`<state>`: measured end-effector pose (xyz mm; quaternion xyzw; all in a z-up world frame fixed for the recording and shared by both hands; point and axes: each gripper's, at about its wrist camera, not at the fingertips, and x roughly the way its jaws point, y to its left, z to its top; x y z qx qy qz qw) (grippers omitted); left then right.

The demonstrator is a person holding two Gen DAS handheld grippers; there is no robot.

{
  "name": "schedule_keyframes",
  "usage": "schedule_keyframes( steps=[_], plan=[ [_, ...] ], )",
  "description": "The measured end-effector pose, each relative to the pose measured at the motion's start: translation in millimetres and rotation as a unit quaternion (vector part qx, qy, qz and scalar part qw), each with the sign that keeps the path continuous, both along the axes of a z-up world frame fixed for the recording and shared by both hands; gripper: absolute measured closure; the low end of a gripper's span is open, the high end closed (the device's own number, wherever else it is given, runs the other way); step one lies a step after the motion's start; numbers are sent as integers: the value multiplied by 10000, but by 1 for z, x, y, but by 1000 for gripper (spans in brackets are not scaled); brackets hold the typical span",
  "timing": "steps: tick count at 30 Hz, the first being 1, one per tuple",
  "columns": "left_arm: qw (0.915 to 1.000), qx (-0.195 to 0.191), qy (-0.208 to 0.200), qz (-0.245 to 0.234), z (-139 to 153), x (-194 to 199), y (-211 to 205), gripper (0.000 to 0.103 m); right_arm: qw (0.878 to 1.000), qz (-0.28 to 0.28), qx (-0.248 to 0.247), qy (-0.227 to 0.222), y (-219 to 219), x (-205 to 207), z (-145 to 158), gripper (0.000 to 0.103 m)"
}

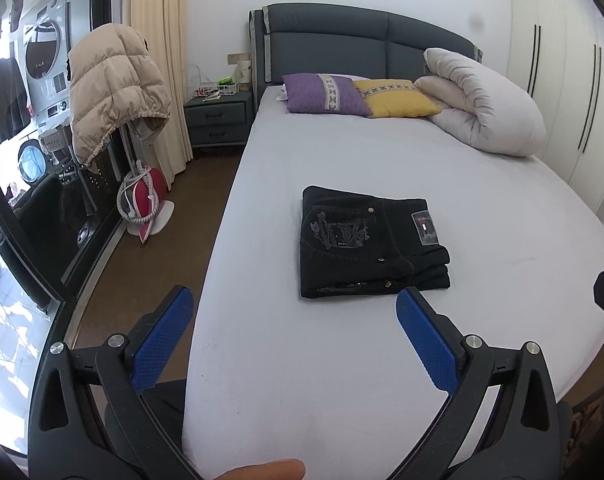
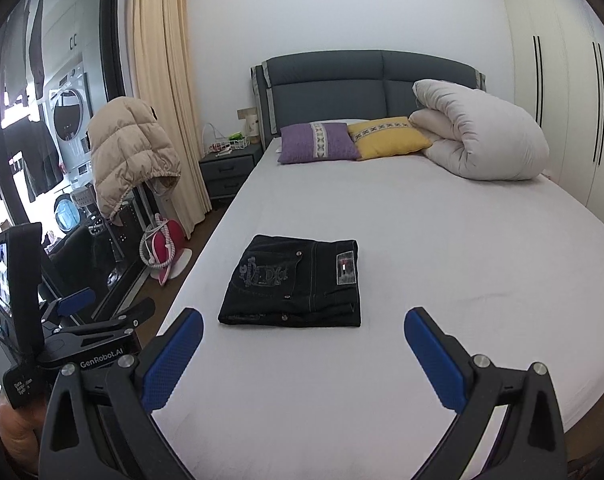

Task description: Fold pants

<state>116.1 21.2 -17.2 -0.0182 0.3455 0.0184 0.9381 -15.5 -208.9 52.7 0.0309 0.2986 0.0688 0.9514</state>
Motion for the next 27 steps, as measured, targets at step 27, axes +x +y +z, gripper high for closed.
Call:
schedule_keyframes(
  steps=[27],
  plan=[
    [9997, -21, 227, 28, -25, 23, 0, 0, 9993, 53, -43, 354, -4, 18, -17, 0]
  ],
)
